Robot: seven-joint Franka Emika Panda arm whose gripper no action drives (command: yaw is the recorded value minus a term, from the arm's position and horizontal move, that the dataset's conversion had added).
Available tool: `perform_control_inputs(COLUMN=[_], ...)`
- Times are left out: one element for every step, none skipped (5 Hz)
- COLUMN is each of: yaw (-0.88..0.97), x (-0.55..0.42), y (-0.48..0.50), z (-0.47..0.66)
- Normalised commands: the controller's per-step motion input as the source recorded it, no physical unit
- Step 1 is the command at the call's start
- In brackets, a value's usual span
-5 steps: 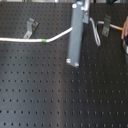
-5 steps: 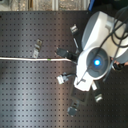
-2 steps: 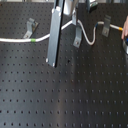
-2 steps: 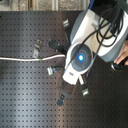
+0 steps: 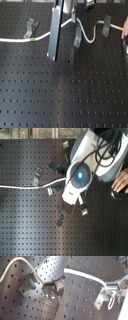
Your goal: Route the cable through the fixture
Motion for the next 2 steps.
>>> perform_control_inputs(yaw=[0.0, 0.0], x=[0.01, 0.119], y=[-0.004, -0.048], z=[0.0, 0.19])
